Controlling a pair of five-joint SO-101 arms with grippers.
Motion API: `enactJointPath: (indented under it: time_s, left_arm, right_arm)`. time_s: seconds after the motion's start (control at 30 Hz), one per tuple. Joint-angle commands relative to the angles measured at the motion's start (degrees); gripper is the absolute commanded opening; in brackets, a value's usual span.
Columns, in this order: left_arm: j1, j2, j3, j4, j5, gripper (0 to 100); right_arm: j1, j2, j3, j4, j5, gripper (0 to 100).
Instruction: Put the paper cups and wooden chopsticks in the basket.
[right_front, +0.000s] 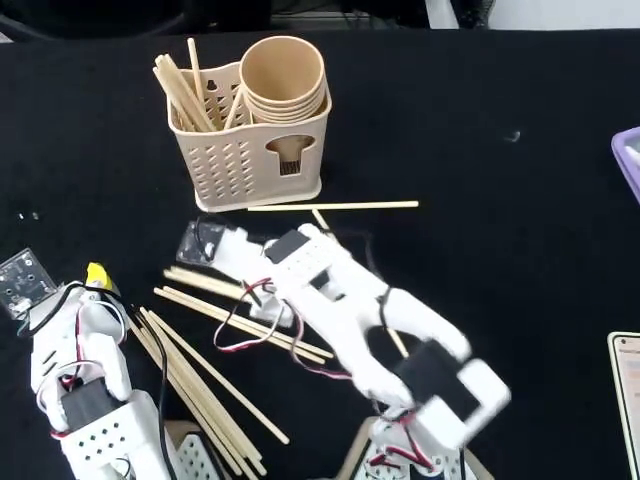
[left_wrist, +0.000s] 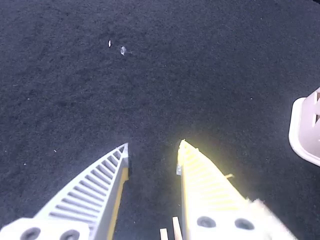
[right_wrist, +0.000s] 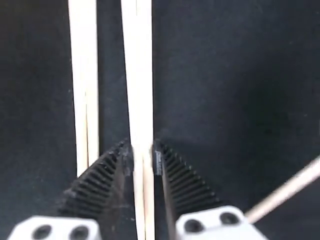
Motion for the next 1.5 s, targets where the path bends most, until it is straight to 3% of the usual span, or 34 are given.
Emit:
enactJointPath:
  time_s: [0.0, 0.17, 0.3, 0.43, 0.67, 0.87, 1.23, 1.47]
  left_arm:
    - [0.04, -0.88, 0.57, -1.05, -0.62, 17]
    - [0.04, -0.88, 0.57, -1.14, -0.62, 17]
    - [0.04, -0.88, 0.57, -1.14, -0.62, 17]
    - [0.13, -0.88, 0.57, -1.14, -0.62, 17]
    - [0.04, -0.88, 0.57, -1.05, -0.62, 17]
    - [0.04, -0.88, 0.57, -1.05, -0.62, 17]
    - [0.04, -0.88, 0.57, -1.05, -0.62, 17]
    - [0.13, -0.88, 0.57, -1.14, -0.62, 17]
  right_arm:
    - [5.36, -12.7, -1.45, 0.79, -3.16, 1.0]
    - [8.88, -25.1, -1.27, 0.35, -7.03, 1.1]
    - [7.56, -32.4, -6.73, -1.58, -16.44, 1.1]
    - [4.04, -33.27, -10.42, -16.62, -24.35, 1.1]
    - [2.46, -24.66, -10.68, -47.3, -24.7, 1.1]
    - [3.6, -14.81, -10.77, -61.54, -24.7, 1.1]
    - [6.07, -1.98, -15.08, -66.37, -24.7, 1.1]
    - [5.89, -4.7, -16.04, -66.02, -24.79, 1.1]
